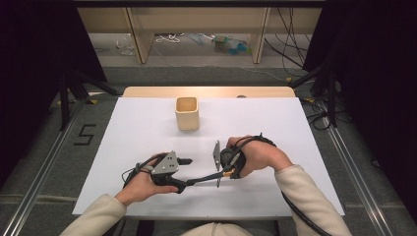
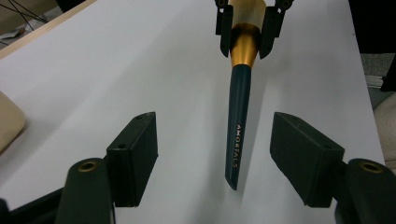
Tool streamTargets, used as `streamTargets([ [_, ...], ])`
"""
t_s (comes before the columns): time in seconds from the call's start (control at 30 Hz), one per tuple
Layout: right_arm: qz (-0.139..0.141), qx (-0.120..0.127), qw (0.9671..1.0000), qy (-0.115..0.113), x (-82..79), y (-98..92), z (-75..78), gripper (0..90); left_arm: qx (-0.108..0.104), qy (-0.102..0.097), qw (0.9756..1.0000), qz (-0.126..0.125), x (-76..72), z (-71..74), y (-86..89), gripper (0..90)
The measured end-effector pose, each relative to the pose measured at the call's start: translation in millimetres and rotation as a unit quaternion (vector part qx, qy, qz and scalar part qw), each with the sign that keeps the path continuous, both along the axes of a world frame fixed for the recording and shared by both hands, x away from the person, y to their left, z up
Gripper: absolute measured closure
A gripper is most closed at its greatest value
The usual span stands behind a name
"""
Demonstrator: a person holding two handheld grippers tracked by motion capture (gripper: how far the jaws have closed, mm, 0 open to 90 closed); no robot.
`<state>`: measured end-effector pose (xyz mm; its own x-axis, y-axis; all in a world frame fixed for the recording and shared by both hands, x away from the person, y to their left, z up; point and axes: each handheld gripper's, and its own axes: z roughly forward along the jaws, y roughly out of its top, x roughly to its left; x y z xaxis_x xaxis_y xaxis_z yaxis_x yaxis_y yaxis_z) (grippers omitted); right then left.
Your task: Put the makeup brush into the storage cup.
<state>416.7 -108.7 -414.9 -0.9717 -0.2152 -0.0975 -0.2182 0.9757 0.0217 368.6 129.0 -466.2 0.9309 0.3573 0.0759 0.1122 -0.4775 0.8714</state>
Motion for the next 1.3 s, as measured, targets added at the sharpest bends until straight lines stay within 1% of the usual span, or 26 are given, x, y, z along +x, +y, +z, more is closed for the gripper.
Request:
streamTargets([
  [0.13,-0.005,0.002,1.0,0.0,-1.2,0.6,0.3,62.4,0.001,-0.001,1.0,-0.002,1.0,-1.1,-2.4,32.2],
  [0.17,-0.003,0.005,1.0,0.004,-0.8,0.5,0.1,62.4,0.002,-0.002,1.0,-0.003,1.4,-1.3,-3.2,32.4],
  [0.2,-0.001,0.019,0.9998,0.011,-0.2,-0.2,-1.8,62.4,0.004,-0.001,1.0,-0.004,1.7,-1.5,-4.2,32.6],
  [0.23,-0.002,0.017,0.9998,0.01,-0.2,-0.1,-0.9,62.4,0.006,-0.002,1.0,-0.006,2.4,-1.9,-5.1,32.9],
  [0.27,-0.01,0.005,0.9999,0.003,-1.4,0.4,1.5,62.4,0.006,0.0,1.0,-0.006,2.1,-2.4,-6.6,33.2],
  [0.4,-0.015,0.001,0.9999,0.001,-2.3,1.3,3.4,62.4,0.011,0.001,0.9999,-0.012,3.5,-3.5,-11.9,33.9],
  [0.43,-0.002,0.004,1.0,-0.002,-0.7,1.4,3.0,62.4,0.017,-0.002,0.9997,-0.015,4.4,-3.5,-13.0,34.2],
  [0.47,-0.001,0.017,0.9998,0.007,-0.3,1.2,1.0,62.4,0.014,0.0,0.9998,-0.015,4.2,-4.4,-15.0,34.3],
  [0.53,-0.008,0.006,0.9999,-0.001,-2.0,2.6,3.6,62.4,0.023,-0.003,0.9995,-0.019,5.5,-5.2,-17.8,34.8],
  [0.57,-0.01,0.005,0.9999,0.002,-2.4,3.1,4.2,62.4,0.022,-0.003,0.9995,-0.021,6.1,-5.8,-19.4,35.1],
  [0.63,0.003,0.008,1.0,0.0,-0.9,3.4,3.9,62.4,0.025,-0.001,0.9994,-0.024,7.4,-6.5,-21.8,35.6],
  [0.67,-0.003,0.013,0.9999,0.006,-1.3,3.5,3.1,62.4,0.024,0.0,0.9994,-0.024,7.8,-7.0,-23.0,35.8],
  [0.7,0.0,0.014,0.9999,0.005,-0.9,3.7,3.3,62.4,0.024,0.0,0.9994,-0.025,8.3,-7.7,-24.4,36.0],
  [0.73,-0.009,0.008,0.9999,-0.003,-2.4,4.2,4.6,62.4,0.028,0.0,0.9992,-0.028,9.2,-8.0,-25.7,36.2],
  [0.77,-0.015,0.012,0.9998,-0.003,-3.3,4.4,4.3,62.4,0.03,0.001,0.9991,-0.03,9.6,-8.4,-26.8,36.3],
  [0.8,-0.003,0.007,1.0,-0.004,-1.7,4.4,5.2,62.4,0.029,0.001,0.9991,-0.031,10.0,-9.1,-28.1,36.5],
  [0.83,-0.014,0.013,0.9998,-0.003,-3.0,4.6,4.7,62.4,0.035,-0.002,0.9988,-0.033,11.0,-9.1,-28.7,36.6],
  [0.93,-0.005,0.008,0.9999,-0.004,-1.9,4.9,5.5,62.3,0.033,0.002,0.9988,-0.036,11.6,-10.4,-31.9,37.7],
  [0.97,-0.005,0.008,0.9999,-0.001,-1.9,5.1,5.3,62.4,0.033,0.002,0.9988,-0.036,11.8,-10.9,-32.9,38.0],
  [1.0,-0.006,0.019,0.9998,0.006,-1.7,4.8,3.6,62.4,0.035,0.0,0.9987,-0.038,12.3,-11.5,-33.7,38.3],
  [1.03,-0.014,0.018,0.9997,0.01,-2.8,5.1,4.3,62.4,0.036,0.002,0.9986,-0.04,12.3,-12.1,-34.8,38.4],
  [1.07,-0.005,0.014,0.9999,0.003,-1.7,5.3,4.6,62.4,0.042,-0.002,0.9982,-0.042,13.1,-12.1,-35.4,38.6],
  [1.1,-0.007,0.008,0.9999,-0.005,-2.4,5.7,5.9,62.4,0.04,0.0,0.9983,-0.043,12.8,-12.9,-36.7,38.8],
  [1.2,0.002,0.009,0.9999,-0.005,-1.2,6.1,5.2,62.4,0.043,0.0,0.998,-0.046,12.6,-14.1,-39.5,39.9],
  [1.27,-0.012,0.016,0.9998,-0.003,-3.5,6.9,4.0,62.4,0.046,-0.002,0.9977,-0.05,13.2,-14.2,-41.1,40.9],
  [1.3,0.001,0.011,0.9999,-0.004,-1.7,7.1,4.8,62.4,0.044,0.001,0.9978,-0.051,13.1,-14.9,-42.7,41.3],
])
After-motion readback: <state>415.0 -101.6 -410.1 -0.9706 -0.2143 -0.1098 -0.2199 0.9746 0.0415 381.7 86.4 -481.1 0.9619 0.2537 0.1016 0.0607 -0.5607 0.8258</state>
